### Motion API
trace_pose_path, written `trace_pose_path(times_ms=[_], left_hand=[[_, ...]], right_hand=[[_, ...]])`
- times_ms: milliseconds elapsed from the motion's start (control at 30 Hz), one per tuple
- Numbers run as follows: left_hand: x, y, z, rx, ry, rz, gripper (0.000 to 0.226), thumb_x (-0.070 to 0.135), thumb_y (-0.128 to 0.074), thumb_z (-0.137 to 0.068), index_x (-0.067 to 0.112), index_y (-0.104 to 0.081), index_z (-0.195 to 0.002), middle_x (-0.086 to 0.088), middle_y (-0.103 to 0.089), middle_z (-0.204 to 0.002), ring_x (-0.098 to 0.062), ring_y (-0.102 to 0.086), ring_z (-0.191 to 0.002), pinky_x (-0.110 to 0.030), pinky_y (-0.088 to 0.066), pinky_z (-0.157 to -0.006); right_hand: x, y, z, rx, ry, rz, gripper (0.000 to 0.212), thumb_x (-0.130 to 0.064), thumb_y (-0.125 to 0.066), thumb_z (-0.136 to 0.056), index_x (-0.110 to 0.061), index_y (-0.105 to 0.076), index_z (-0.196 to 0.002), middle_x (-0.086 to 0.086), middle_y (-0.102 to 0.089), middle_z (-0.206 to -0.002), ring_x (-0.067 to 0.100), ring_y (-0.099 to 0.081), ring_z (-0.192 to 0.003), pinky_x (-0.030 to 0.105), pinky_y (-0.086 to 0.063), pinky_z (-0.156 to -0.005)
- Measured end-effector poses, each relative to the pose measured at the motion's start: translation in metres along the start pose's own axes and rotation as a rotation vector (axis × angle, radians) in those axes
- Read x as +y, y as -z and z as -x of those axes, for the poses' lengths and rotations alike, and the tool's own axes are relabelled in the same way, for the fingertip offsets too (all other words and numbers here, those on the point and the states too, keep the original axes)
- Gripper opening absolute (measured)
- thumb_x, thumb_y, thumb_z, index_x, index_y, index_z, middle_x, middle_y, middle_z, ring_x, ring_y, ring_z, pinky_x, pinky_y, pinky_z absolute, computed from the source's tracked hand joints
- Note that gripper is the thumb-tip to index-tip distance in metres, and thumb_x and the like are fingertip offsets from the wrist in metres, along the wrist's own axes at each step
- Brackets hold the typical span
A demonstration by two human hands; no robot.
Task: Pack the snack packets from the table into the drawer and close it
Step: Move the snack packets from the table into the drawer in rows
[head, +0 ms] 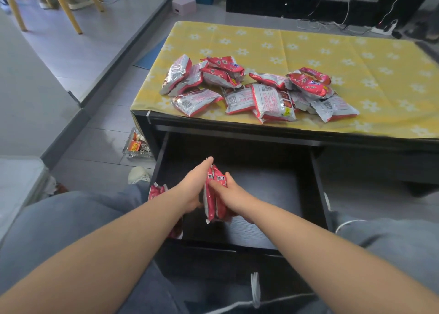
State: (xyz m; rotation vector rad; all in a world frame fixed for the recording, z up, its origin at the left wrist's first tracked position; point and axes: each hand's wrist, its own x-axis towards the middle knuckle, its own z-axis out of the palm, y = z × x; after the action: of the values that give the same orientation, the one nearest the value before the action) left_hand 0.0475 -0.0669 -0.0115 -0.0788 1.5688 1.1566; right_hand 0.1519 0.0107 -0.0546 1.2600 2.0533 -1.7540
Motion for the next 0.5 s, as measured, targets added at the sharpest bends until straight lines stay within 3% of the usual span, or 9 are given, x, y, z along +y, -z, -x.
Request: trace_pose_path(times_ms=[33,100,200,300,367,434,500], left_hand=[[-0.002,-0.002,-0.001,-0.004,0.019,-0.024,0.058,0.06,-0.051,-0.102,0.016,-0.063,-0.137,-0.012,-0.073,-0.119,-0.028,-0.07,-0.101,-0.043,-0.054,-0.08],[-0.005,-0.004,-0.004,0.009,0.027,-0.043,0.053,0.051,-0.051,-0.106,0.01,-0.063,-0.138,-0.016,-0.073,-0.122,-0.03,-0.071,-0.104,-0.041,-0.053,-0.084],[-0.011,-0.002,-0.012,0.011,0.05,-0.067,0.049,0.044,-0.05,-0.108,0.006,-0.065,-0.135,-0.015,-0.074,-0.104,-0.026,-0.07,-0.087,-0.034,-0.053,-0.073],[-0.018,0.006,-0.017,0.0,0.077,-0.192,0.044,0.047,-0.049,-0.107,0.016,-0.061,-0.135,-0.011,-0.071,-0.102,-0.022,-0.069,-0.079,-0.029,-0.048,-0.06],[-0.023,0.015,-0.025,0.01,0.089,-0.265,0.037,0.044,-0.05,-0.105,0.021,-0.058,-0.132,-0.009,-0.07,-0.099,-0.022,-0.069,-0.079,-0.028,-0.05,-0.058],[-0.027,0.022,-0.035,0.011,0.097,-0.35,0.033,0.039,-0.053,-0.102,0.022,-0.055,-0.13,-0.01,-0.068,-0.103,-0.024,-0.069,-0.083,-0.031,-0.054,-0.059],[-0.027,0.028,-0.046,0.043,0.08,-0.491,0.035,0.036,-0.058,-0.094,0.021,-0.055,-0.126,-0.013,-0.067,-0.115,-0.031,-0.069,-0.098,-0.044,-0.06,-0.075]], right_hand=[[0.003,-0.004,0.0,-0.031,-0.011,-0.046,0.084,-0.076,-0.05,-0.091,-0.043,-0.015,-0.159,-0.004,-0.064,-0.14,0.023,-0.069,-0.117,0.041,-0.055,-0.093],[0.009,-0.014,-0.004,-0.077,-0.014,-0.108,0.085,-0.078,-0.058,-0.084,-0.048,-0.021,-0.153,-0.01,-0.07,-0.125,0.013,-0.075,-0.099,0.032,-0.058,-0.076],[0.019,-0.025,-0.011,-0.11,-0.029,-0.138,0.087,-0.072,-0.066,-0.079,-0.047,-0.022,-0.15,-0.017,-0.069,-0.113,0.001,-0.074,-0.08,0.017,-0.053,-0.056],[0.03,-0.036,-0.018,-0.135,-0.043,-0.188,0.067,-0.047,-0.07,-0.087,-0.053,-0.029,-0.14,-0.016,-0.069,-0.108,-0.008,-0.072,-0.071,0.01,-0.05,-0.046],[0.035,-0.044,-0.023,-0.166,-0.043,-0.201,0.064,-0.03,-0.068,-0.087,-0.057,-0.033,-0.134,-0.017,-0.069,-0.106,-0.014,-0.069,-0.072,0.007,-0.048,-0.046],[0.036,-0.05,-0.025,-0.208,-0.068,-0.181,0.073,-0.032,-0.067,-0.08,-0.06,-0.029,-0.136,-0.022,-0.07,-0.101,-0.012,-0.07,-0.075,0.008,-0.051,-0.05],[0.036,-0.055,-0.028,-0.229,-0.108,-0.178,0.084,-0.037,-0.068,-0.075,-0.057,-0.026,-0.145,-0.018,-0.072,-0.104,-0.001,-0.074,-0.083,0.016,-0.054,-0.059]])
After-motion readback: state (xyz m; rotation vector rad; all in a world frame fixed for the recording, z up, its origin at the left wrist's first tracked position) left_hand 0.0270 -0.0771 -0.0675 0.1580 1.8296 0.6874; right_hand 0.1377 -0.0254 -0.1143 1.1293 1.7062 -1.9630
